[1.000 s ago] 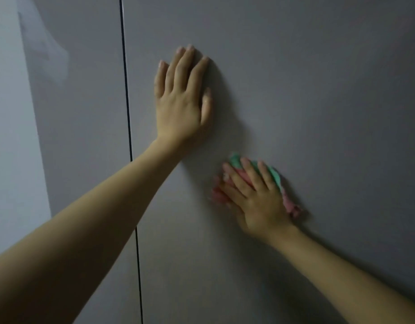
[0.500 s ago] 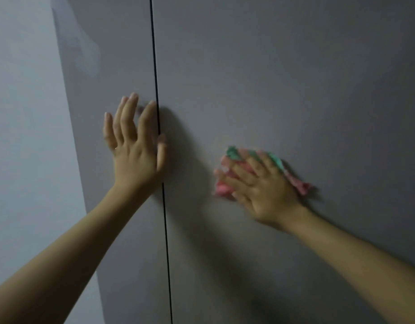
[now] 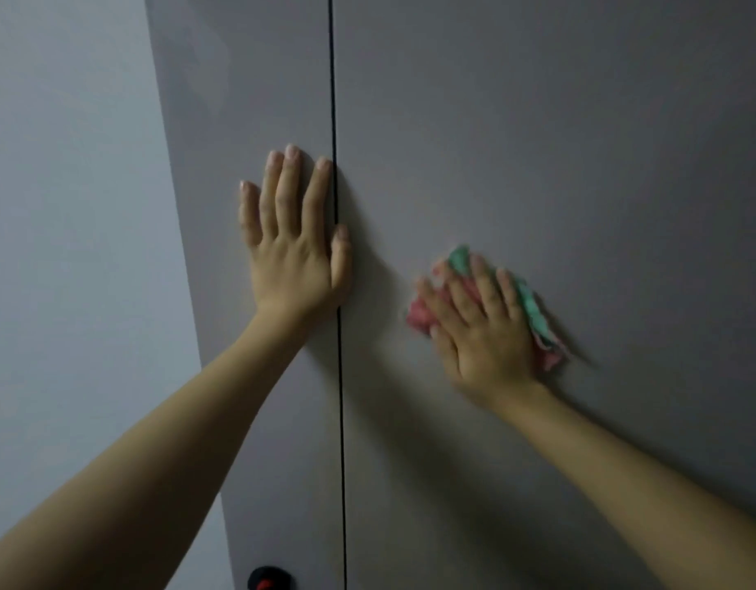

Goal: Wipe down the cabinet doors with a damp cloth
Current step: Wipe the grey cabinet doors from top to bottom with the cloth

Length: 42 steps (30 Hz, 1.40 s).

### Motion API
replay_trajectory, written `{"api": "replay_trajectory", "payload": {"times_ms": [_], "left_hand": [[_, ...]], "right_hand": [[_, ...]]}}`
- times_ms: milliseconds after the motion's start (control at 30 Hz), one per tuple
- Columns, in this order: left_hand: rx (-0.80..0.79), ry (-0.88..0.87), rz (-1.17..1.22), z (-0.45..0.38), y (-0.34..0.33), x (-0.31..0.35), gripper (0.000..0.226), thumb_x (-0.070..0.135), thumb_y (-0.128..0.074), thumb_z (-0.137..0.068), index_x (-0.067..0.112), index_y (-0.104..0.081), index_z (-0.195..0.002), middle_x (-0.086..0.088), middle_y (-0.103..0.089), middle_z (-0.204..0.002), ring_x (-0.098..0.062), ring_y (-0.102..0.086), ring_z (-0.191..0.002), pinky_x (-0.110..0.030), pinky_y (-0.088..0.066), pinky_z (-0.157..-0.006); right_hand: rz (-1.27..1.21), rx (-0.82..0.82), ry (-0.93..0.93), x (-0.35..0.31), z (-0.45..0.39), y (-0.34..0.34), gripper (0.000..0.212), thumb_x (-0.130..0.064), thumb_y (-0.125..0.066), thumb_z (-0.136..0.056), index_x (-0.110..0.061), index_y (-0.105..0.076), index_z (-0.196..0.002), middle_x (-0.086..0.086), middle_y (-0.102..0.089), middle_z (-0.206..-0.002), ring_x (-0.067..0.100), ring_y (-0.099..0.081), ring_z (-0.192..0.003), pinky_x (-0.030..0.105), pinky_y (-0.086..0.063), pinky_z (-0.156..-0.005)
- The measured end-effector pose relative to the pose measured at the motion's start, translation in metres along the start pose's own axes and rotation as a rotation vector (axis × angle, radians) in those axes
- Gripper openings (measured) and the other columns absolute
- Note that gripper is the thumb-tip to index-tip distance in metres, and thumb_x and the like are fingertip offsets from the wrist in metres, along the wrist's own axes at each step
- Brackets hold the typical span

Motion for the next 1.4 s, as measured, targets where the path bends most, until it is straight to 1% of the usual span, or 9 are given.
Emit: {"api": "replay_trajectory", "payload": {"times_ms": [100,333,533,733,833,967,1167,1267,1400], "left_hand": [[-0.018,-0.021,0.078,-0.002,0.003,0.001,0.060,0.035,-0.032,-0.094,0.007,-0.034,-0.146,-0.020,-0.027,-0.153,-0.030,-0.015,-0.143,-0.048,-0.004,-0.117],[-0.050,0.112,0.090,0.040,0.018,-0.050,0.060,0.034,-0.032,-0.093,0.009,-0.032,-0.147,-0.020,-0.024,-0.154,-0.028,-0.011,-0.144,-0.042,0.003,-0.117],[-0.005,0.029,-0.012,0.064,0.012,-0.061,0.057,0.032,-0.031,-0.094,0.009,-0.031,-0.146,-0.020,-0.029,-0.152,-0.032,-0.018,-0.143,-0.050,-0.009,-0.117],[-0.012,0.009,0.091,0.065,0.014,-0.066,0.056,0.035,-0.023,-0.098,0.008,-0.037,-0.145,-0.018,-0.031,-0.152,-0.031,-0.019,-0.144,-0.051,-0.014,-0.117],[-0.016,0.013,0.087,0.063,0.014,-0.064,0.057,0.037,-0.022,-0.098,0.007,-0.038,-0.144,-0.018,-0.032,-0.151,-0.031,-0.020,-0.143,-0.051,-0.014,-0.117],[-0.025,0.016,0.118,0.064,0.015,-0.065,0.057,0.034,-0.028,-0.095,0.005,-0.039,-0.143,-0.020,-0.032,-0.151,-0.033,-0.022,-0.142,-0.052,-0.014,-0.117],[-0.070,0.051,0.216,0.066,0.020,-0.068,0.054,0.030,-0.026,-0.097,0.005,-0.037,-0.144,-0.020,-0.030,-0.152,-0.031,-0.018,-0.143,-0.048,-0.007,-0.118],[-0.131,0.108,0.267,0.091,0.024,-0.077,0.054,0.027,-0.030,-0.096,0.006,-0.035,-0.145,-0.018,-0.026,-0.154,-0.029,-0.015,-0.145,-0.045,-0.005,-0.120],[-0.163,0.239,0.322,0.138,0.021,-0.090,0.053,0.027,-0.031,-0.097,0.012,-0.028,-0.148,-0.016,-0.014,-0.157,-0.027,-0.009,-0.147,-0.039,-0.008,-0.120]], "right_hand": [[-0.061,0.090,-0.289,-0.021,-0.033,0.004,0.052,-0.034,-0.034,-0.097,-0.020,-0.034,-0.147,0.003,-0.022,-0.153,0.037,-0.021,-0.141,0.052,-0.008,-0.117],[-0.059,-0.087,0.302,-0.089,0.027,-0.024,0.044,-0.034,-0.040,-0.094,-0.023,-0.054,-0.135,-0.001,-0.032,-0.150,0.028,-0.015,-0.145,0.046,-0.006,-0.119],[-0.082,0.022,-0.083,-0.099,-0.018,-0.019,0.052,-0.037,-0.033,-0.097,-0.023,-0.028,-0.147,0.001,-0.026,-0.153,0.033,-0.016,-0.144,0.052,-0.006,-0.117],[-0.090,-0.134,0.426,-0.135,0.061,-0.040,0.037,-0.031,-0.032,-0.100,-0.027,-0.046,-0.134,-0.003,-0.042,-0.145,0.024,-0.007,-0.148,0.043,-0.004,-0.120],[-0.047,-0.110,0.285,-0.084,0.049,-0.026,0.041,-0.035,-0.019,-0.103,-0.028,-0.039,-0.139,0.001,-0.047,-0.144,0.026,-0.015,-0.141,0.041,-0.003,-0.119],[-0.037,0.046,-0.087,-0.091,-0.014,-0.018,0.050,-0.037,-0.028,-0.099,-0.022,-0.030,-0.147,0.003,-0.027,-0.151,0.035,-0.018,-0.141,0.052,-0.007,-0.116],[-0.097,-0.123,0.419,-0.146,0.054,-0.040,0.046,-0.031,-0.042,-0.094,-0.021,-0.040,-0.139,0.002,-0.047,-0.144,0.030,-0.029,-0.138,0.045,-0.006,-0.119],[-0.017,-0.124,0.369,-0.121,0.069,-0.034,0.048,-0.033,-0.030,-0.100,-0.026,-0.029,-0.147,-0.002,-0.035,-0.149,0.026,-0.019,-0.143,0.043,-0.006,-0.119],[-0.059,-0.073,0.135,-0.154,0.038,-0.038,0.059,-0.033,-0.042,-0.090,-0.025,-0.028,-0.147,0.000,-0.028,-0.151,0.024,0.002,-0.148,0.047,0.000,-0.119]]}}
Point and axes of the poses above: each hand's wrist, its own z-axis away from the middle knuckle, its own y-axis out of the back of the hand, x = y × z, the point moved 9 cm from there along -z, towards the middle knuckle
